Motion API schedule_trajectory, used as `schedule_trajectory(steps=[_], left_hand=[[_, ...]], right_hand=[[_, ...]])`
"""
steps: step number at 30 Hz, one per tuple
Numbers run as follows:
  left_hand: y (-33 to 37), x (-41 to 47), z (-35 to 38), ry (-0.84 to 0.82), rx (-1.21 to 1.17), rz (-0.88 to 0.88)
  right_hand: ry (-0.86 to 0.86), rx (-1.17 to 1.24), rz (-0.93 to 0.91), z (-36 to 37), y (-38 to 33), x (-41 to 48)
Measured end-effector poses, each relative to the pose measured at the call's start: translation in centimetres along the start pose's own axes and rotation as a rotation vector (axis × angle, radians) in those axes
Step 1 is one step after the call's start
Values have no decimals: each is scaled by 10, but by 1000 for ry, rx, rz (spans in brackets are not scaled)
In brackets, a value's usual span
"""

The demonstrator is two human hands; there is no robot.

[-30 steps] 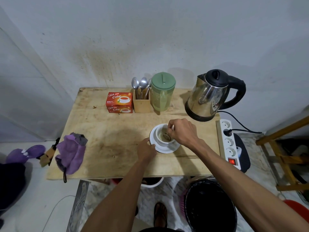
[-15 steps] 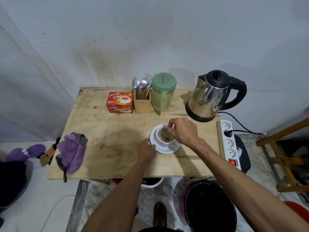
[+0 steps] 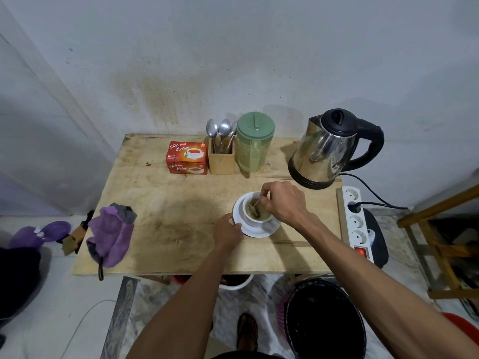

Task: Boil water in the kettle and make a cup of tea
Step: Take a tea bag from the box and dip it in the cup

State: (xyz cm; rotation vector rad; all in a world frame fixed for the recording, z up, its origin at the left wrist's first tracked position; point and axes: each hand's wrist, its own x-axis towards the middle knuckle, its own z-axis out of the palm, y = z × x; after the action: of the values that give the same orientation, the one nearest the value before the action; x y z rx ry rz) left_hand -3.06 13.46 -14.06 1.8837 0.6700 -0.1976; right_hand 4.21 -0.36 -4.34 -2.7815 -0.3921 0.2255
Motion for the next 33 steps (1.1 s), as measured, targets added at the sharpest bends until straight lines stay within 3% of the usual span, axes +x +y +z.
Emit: schedule_trajectory(steps=[5,12,20,27,33], left_hand=[[-1,1,1,4,15,-6],[-2,2,2,8,16,6],[-1,1,2,8,-8,-9],[-2,1,3,4,-9,7],[-3,3,2,10,-2,7]], right_hand=[[87,45,-33,-16,-2,4],[-34,-29,0,1,0,0],[81,35,-29,-17,-4,2],[-37,-43,21,2,-2,-2],[45,43,-9,-17,-5,-2]])
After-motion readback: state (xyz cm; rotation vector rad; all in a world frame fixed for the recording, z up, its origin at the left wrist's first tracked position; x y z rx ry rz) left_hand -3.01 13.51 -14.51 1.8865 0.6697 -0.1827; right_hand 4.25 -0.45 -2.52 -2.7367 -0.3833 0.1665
